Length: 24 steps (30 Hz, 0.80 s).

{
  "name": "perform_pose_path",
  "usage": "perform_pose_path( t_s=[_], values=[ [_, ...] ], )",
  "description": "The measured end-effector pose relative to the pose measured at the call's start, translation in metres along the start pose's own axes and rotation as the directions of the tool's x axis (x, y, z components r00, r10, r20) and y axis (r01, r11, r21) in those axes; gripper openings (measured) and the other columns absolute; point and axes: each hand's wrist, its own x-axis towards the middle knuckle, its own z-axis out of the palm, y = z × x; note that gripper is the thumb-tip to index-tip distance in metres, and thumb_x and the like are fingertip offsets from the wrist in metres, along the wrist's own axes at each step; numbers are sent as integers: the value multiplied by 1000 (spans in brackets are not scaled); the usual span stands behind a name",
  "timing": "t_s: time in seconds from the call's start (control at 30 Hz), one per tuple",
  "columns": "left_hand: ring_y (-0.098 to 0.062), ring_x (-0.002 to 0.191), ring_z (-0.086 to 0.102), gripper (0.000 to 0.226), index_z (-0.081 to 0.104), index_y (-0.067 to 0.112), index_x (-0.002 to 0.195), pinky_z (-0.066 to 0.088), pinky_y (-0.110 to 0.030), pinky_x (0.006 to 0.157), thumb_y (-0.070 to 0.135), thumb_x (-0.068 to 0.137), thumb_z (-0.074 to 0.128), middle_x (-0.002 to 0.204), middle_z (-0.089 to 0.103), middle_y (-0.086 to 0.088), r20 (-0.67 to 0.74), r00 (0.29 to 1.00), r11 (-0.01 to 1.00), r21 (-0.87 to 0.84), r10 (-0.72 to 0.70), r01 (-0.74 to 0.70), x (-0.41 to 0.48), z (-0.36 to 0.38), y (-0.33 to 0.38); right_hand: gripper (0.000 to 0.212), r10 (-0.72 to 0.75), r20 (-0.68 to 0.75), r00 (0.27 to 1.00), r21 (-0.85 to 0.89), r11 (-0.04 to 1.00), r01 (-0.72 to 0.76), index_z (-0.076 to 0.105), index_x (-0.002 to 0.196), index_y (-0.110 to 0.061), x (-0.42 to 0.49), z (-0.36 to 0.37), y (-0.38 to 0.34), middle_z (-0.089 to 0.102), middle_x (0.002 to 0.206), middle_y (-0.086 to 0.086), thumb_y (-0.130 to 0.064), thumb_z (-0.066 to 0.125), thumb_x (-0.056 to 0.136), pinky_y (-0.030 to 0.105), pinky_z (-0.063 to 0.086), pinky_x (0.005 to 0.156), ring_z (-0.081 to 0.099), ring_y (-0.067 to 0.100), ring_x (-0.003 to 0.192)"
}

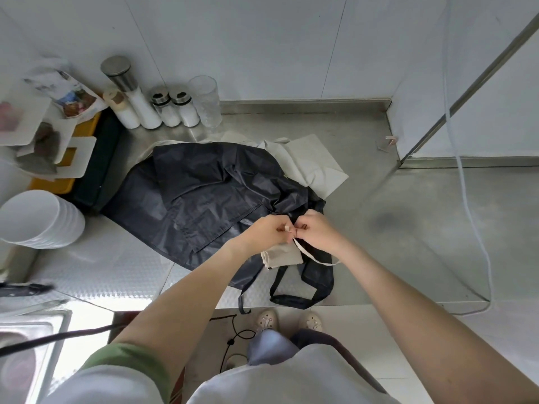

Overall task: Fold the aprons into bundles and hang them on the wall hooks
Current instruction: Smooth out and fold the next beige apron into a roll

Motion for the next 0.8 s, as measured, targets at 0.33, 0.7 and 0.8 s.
perform_pose_path(
  t_s=[0.33,0.7,0.8],
  values=[
    [-28,87,56,15,44,6,108,43,-34,73,2,93,45,97,61,-17,-224,973,980,198,61,-16,3,19,15,34,206,202,958,277,926,-257,44,56,-19,-10,-11,-5,45,60,-8,-17,55,88,26,29,64,40,11,65],
    [-24,76,56,14,60,3,102,38,-25,65,2,93,49,86,63,-9,-241,967,977,210,80,-29,-22,31,-2,18,259,172,950,847,453,-277,63,85,-14,-8,6,1,56,77,-1,-13,51,98,21,44,70,49,10,70],
    [-20,77,51,19,52,12,75,34,-19,62,10,91,63,83,58,-6,-175,985,990,142,15,10,-22,37,-13,27,248,123,961,977,142,-162,53,78,-10,-7,9,2,65,79,6,-17,43,102,26,48,79,62,16,82]
  ],
)
